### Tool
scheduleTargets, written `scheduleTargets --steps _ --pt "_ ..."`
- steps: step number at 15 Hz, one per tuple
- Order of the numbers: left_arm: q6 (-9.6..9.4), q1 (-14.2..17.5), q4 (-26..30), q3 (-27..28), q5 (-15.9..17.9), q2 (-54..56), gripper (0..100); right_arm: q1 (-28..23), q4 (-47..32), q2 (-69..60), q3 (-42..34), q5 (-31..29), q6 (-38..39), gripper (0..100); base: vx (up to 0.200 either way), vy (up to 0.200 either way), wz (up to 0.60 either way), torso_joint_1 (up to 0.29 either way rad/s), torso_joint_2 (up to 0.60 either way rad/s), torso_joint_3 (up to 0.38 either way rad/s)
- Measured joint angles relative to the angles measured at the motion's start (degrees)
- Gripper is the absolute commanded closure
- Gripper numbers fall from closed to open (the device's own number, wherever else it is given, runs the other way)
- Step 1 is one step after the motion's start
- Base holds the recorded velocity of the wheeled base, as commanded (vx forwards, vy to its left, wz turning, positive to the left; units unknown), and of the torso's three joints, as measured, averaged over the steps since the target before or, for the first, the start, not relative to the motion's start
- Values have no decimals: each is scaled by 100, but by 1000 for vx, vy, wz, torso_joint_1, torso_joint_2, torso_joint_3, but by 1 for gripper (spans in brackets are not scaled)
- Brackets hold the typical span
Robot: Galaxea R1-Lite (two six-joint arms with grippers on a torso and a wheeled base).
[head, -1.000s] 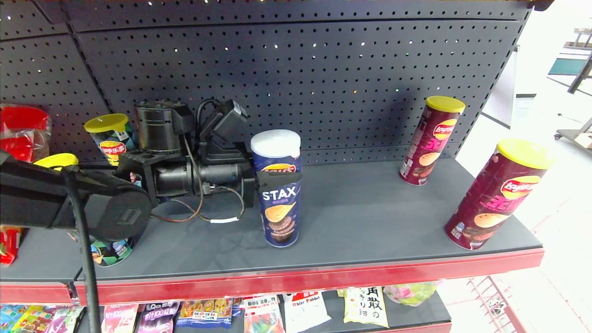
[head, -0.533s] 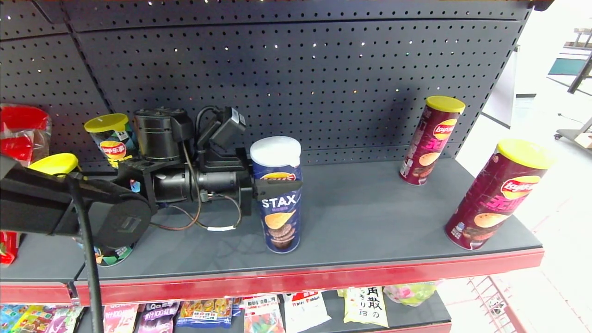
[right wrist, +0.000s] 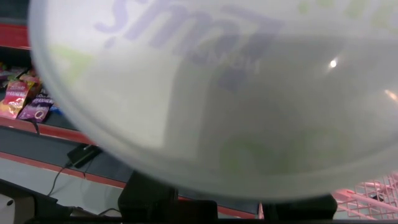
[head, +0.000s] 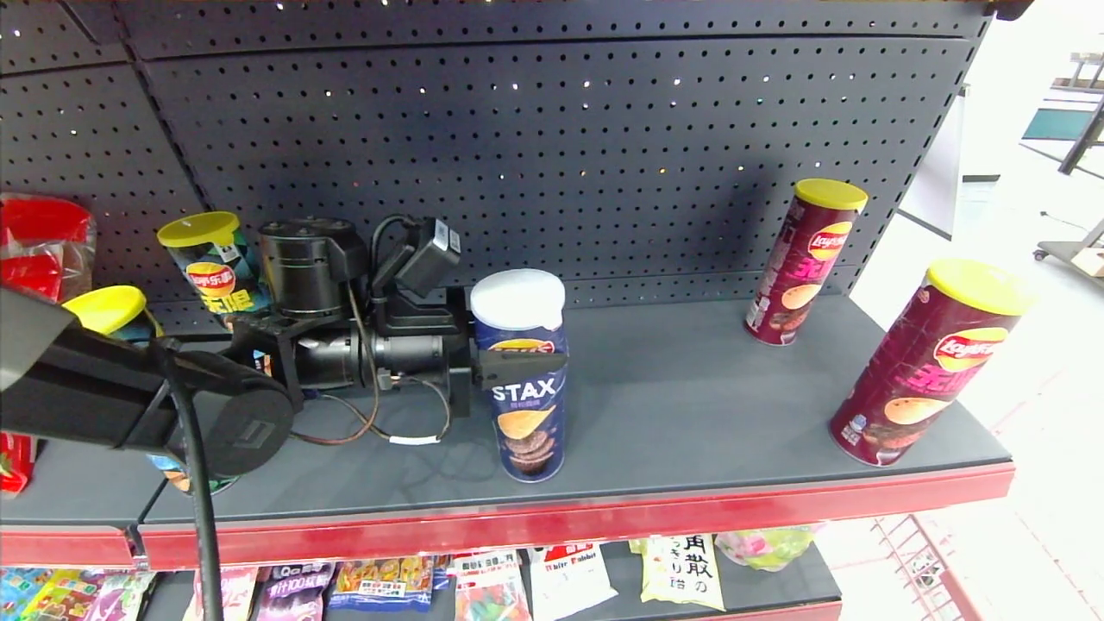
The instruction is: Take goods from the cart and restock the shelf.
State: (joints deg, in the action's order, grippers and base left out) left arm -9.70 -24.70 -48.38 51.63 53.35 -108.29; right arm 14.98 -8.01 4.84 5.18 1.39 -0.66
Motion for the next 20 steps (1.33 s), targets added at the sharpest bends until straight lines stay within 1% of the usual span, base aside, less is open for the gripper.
scheduleTargets --steps 9,11,14,17,20 --pt "27 -18 -41 -312 11 71 100 1 0 0 0 -2 -2 100 0 0 0 0 0 0" --pt "87 -18 -11 -321 16 110 100 0 0 0 0 -2 0 100 0 0 0 0 0 0" --pt "101 -22 11 -382 49 171 100 6 0 0 0 -2 0 100 0 0 0 0 0 0" --pt "106 -32 -22 -552 55 252 100 0 0 0 0 -2 0 100 0 0 0 0 0 0" --pt "174 -33 -15 -612 55 305 100 6 0 0 0 0 -2 100 0 0 0 0 0 0"
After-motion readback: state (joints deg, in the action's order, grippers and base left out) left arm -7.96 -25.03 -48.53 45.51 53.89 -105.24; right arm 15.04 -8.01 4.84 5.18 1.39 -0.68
